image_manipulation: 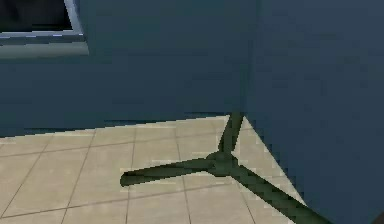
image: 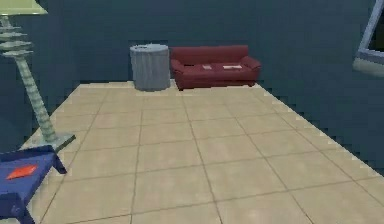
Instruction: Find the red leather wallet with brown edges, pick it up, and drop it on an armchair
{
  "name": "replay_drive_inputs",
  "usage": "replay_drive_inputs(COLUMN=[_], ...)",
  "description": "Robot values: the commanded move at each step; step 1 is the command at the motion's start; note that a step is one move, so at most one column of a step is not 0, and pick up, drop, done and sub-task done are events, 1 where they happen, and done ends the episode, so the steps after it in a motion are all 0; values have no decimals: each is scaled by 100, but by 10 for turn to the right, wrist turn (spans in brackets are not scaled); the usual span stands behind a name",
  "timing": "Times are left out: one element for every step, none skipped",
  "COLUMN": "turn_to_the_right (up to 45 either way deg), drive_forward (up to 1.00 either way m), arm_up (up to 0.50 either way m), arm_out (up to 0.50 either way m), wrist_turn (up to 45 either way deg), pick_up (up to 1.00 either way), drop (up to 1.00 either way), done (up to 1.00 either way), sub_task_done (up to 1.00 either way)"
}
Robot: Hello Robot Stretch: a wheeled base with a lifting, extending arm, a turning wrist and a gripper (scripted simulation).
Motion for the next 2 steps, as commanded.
replay_drive_inputs(turn_to_the_right=[-60,0], drive_forward=[0,100], arm_up=[0,0], arm_out=[0,0], wrist_turn=[0,0], pick_up=[0,0], drop=[0,0], done=[0,0], sub_task_done=[0,0])
